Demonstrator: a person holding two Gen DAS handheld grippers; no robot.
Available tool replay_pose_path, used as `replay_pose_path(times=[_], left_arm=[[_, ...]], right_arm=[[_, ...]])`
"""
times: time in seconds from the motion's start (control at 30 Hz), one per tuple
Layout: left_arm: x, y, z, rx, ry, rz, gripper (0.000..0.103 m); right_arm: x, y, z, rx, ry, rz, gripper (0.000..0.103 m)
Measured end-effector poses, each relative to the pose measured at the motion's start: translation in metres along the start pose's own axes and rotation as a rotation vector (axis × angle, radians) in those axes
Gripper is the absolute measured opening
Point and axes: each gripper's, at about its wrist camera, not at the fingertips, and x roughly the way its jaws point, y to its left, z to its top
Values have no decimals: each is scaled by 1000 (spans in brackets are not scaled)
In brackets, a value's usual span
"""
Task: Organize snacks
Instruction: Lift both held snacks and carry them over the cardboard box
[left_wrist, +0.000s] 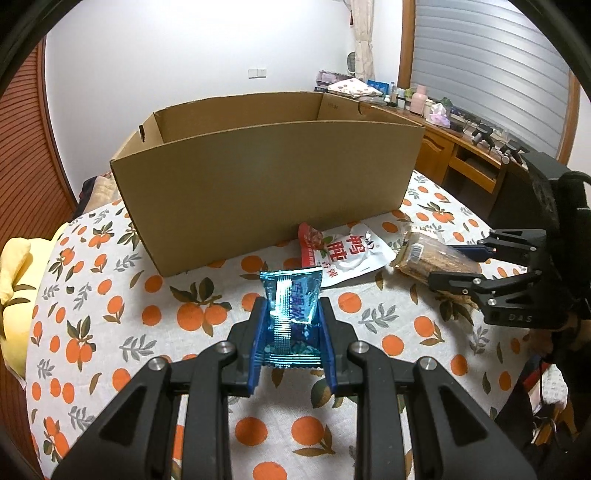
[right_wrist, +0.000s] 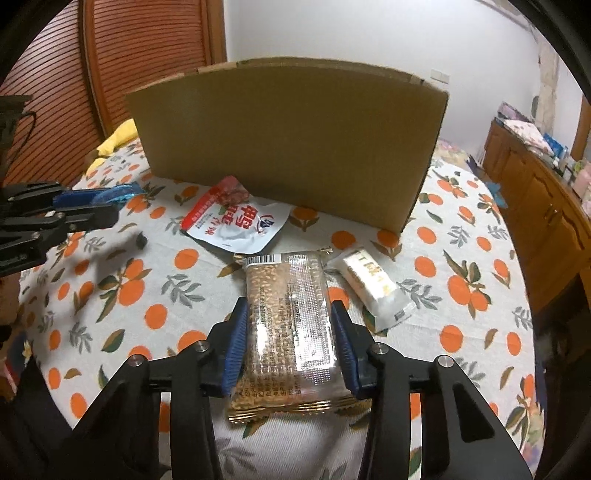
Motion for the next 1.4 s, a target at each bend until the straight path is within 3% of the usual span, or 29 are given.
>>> replay_pose_path(times=[0.87,1.4], left_arm=[[-34,0,27,35,-81,33,25],[-47,22,59,44,-134,66,25]], right_arm=[[-66,5,17,3,-147,3,44],[-92,11,59,-56,-231,-8,44]])
